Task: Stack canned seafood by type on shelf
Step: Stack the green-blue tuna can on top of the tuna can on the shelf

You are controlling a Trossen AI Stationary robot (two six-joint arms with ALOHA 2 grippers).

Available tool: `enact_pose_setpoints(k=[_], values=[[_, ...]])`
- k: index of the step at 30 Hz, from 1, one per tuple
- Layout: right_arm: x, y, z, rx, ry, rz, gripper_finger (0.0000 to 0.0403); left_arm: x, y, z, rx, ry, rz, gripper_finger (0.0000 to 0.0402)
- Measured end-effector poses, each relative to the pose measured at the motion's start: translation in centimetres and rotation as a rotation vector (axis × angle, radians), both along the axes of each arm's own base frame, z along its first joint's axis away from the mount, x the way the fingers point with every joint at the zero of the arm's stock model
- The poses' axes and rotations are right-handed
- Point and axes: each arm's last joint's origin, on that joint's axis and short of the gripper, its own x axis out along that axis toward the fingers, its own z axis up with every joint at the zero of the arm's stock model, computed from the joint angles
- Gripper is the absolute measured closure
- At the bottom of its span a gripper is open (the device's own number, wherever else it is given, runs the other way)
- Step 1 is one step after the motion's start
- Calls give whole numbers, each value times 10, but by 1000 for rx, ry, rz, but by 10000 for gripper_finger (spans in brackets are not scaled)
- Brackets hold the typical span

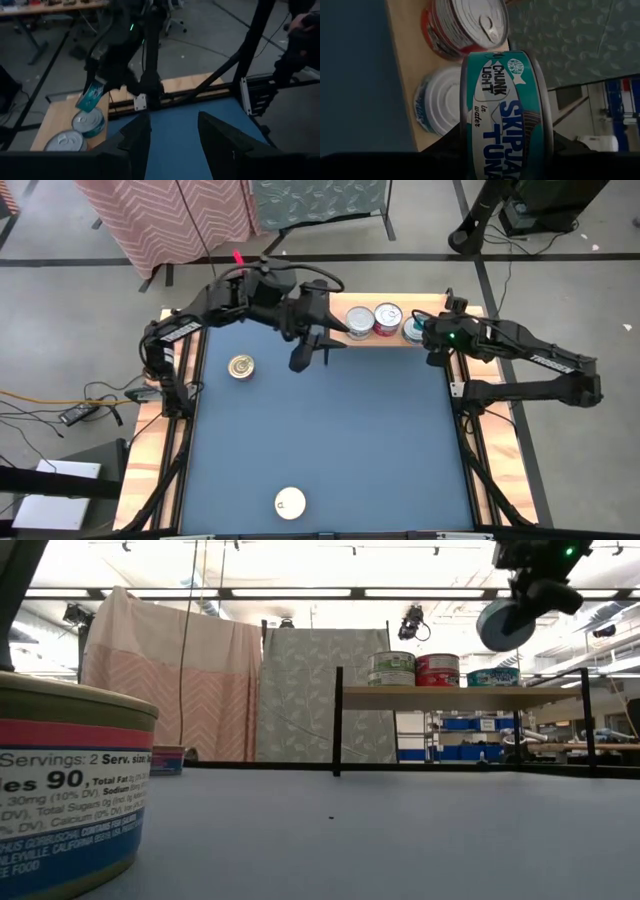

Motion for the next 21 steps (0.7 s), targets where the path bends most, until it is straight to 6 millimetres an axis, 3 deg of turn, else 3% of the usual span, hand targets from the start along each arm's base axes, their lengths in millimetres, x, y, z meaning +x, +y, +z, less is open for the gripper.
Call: enact_pose_setpoints(k=[9,21], values=[[8,-13,-19,-7,41,-18,270,-17,-7,12,1,-23,-15,234],[11,-31,-19,-65,69,-56,270,-23,-8,11,-21,18,-10,234]])
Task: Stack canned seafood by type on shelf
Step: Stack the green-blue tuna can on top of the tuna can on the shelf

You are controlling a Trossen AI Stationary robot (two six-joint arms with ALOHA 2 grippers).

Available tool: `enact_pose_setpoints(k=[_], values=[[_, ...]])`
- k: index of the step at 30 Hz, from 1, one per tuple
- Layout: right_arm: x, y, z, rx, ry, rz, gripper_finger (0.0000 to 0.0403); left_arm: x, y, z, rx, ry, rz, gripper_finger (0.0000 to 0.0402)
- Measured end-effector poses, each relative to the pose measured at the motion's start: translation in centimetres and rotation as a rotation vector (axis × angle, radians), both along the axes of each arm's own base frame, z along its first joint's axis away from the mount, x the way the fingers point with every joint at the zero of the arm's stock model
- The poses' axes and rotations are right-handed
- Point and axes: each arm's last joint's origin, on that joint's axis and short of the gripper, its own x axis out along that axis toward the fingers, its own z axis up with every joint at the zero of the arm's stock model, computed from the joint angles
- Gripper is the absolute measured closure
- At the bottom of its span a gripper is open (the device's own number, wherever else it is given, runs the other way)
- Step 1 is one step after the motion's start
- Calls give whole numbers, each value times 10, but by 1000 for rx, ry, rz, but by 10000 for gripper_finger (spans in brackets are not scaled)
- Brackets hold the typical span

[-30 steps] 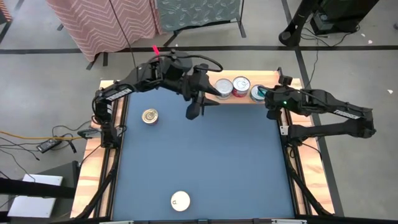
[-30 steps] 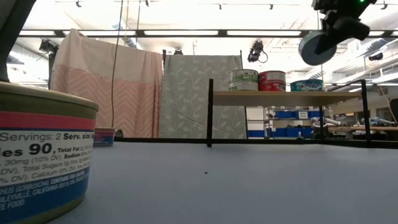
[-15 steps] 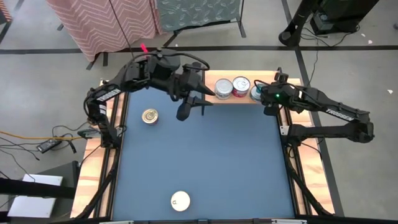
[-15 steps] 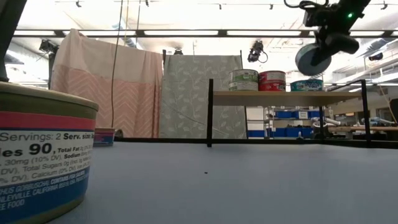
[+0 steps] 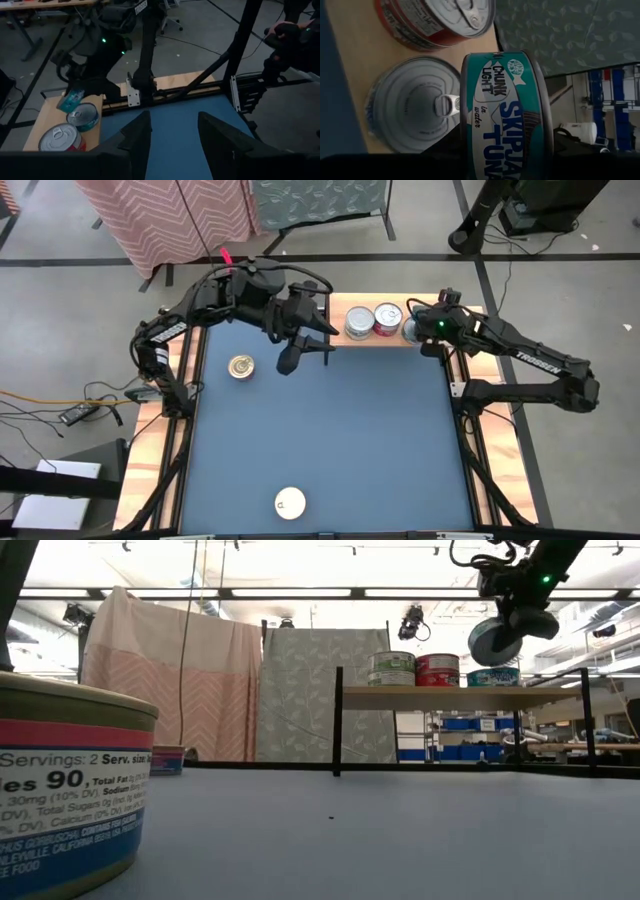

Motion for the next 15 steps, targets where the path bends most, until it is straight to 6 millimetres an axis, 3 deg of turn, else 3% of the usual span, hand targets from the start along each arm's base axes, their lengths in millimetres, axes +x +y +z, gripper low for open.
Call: enact_pose_setpoints(k=[15], values=[[11,-16,-12,84,50,25,270,0,0,0,-5,1,2,234]])
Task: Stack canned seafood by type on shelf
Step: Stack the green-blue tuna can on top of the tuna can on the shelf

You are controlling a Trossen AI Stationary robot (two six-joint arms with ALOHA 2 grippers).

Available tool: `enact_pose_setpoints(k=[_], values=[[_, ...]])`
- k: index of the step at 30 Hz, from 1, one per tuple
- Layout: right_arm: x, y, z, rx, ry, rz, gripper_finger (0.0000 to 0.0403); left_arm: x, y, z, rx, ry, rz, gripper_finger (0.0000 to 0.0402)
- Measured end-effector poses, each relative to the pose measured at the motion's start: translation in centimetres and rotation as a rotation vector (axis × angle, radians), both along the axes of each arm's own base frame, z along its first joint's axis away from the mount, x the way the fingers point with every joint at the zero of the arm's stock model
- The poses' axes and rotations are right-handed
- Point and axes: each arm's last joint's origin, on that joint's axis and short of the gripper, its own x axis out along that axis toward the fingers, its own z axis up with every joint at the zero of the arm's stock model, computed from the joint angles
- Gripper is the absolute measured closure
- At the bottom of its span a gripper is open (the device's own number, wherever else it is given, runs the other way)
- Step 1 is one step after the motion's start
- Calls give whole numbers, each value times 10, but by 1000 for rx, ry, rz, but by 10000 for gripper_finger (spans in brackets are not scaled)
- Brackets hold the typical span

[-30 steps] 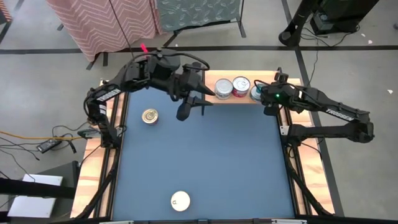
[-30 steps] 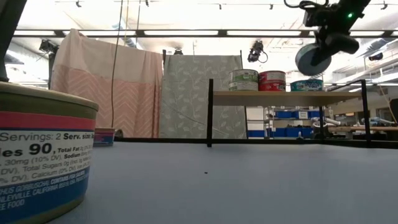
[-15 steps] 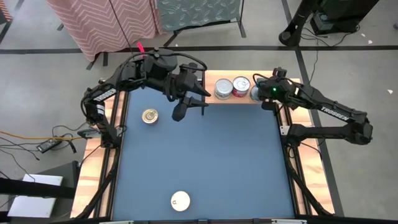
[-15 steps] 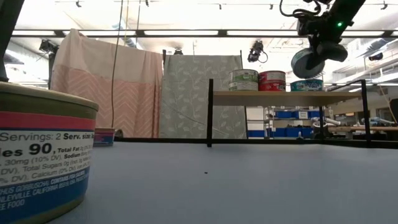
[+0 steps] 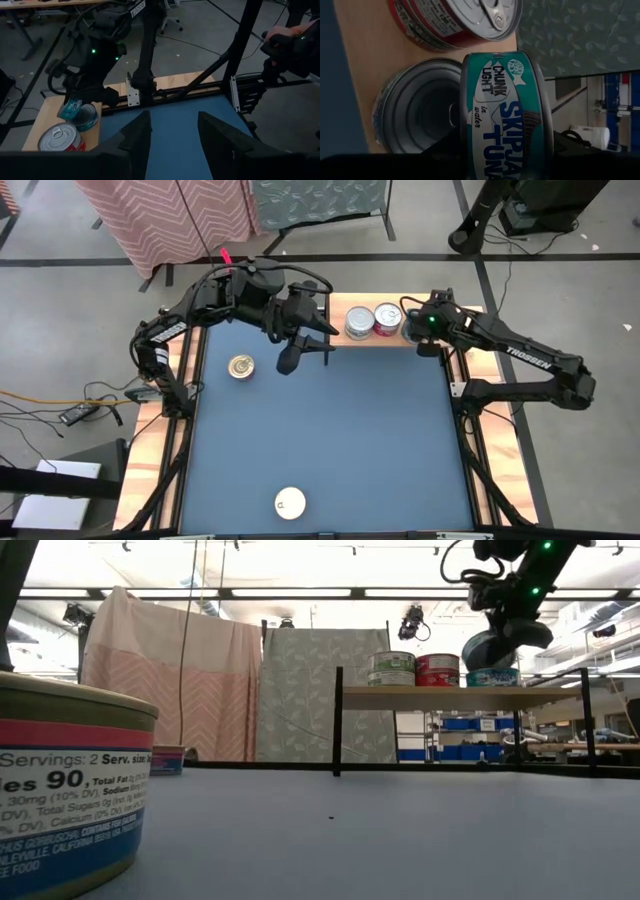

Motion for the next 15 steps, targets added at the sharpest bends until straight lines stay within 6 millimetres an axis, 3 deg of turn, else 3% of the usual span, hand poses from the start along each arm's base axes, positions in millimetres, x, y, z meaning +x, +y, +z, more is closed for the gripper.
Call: enact_pose_setpoints(k=[7,15], values=[[0,0,0,3,3,1,269,0,0,0,0,0,0,234],[-8,5,2,23,-9,-4,213,0,0,0,16,-2,-6,234]])
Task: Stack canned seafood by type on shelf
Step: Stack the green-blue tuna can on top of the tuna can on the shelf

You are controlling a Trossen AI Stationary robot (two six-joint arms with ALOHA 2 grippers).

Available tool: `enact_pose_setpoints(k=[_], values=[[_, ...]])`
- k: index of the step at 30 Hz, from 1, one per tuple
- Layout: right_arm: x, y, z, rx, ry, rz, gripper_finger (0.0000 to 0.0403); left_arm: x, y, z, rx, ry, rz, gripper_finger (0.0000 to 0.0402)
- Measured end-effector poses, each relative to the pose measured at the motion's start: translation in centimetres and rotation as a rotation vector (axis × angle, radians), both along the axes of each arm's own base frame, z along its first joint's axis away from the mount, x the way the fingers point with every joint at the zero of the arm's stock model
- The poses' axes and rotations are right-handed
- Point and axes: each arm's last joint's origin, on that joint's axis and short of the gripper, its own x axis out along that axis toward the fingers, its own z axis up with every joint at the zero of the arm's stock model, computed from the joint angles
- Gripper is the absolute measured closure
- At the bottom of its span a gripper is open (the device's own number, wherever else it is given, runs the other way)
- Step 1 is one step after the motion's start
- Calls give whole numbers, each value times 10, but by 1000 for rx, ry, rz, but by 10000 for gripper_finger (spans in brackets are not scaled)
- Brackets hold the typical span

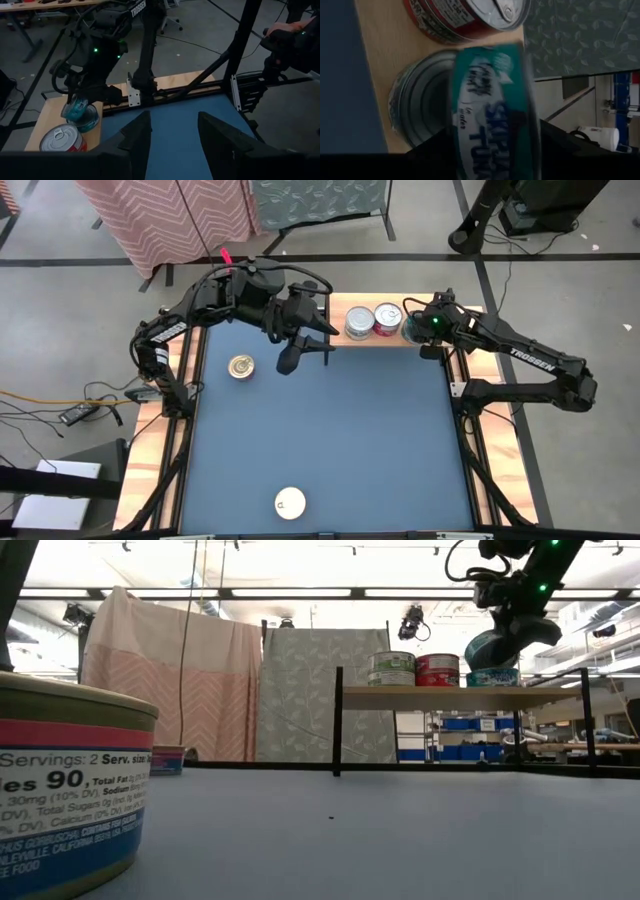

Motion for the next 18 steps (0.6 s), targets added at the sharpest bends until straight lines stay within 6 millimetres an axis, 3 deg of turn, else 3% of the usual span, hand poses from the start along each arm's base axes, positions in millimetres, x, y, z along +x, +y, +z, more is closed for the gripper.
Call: enact_pose_setpoints(k=[18], values=[[-3,5,0,100,-89,0,184,0,0,0,8,0,-4,234]])
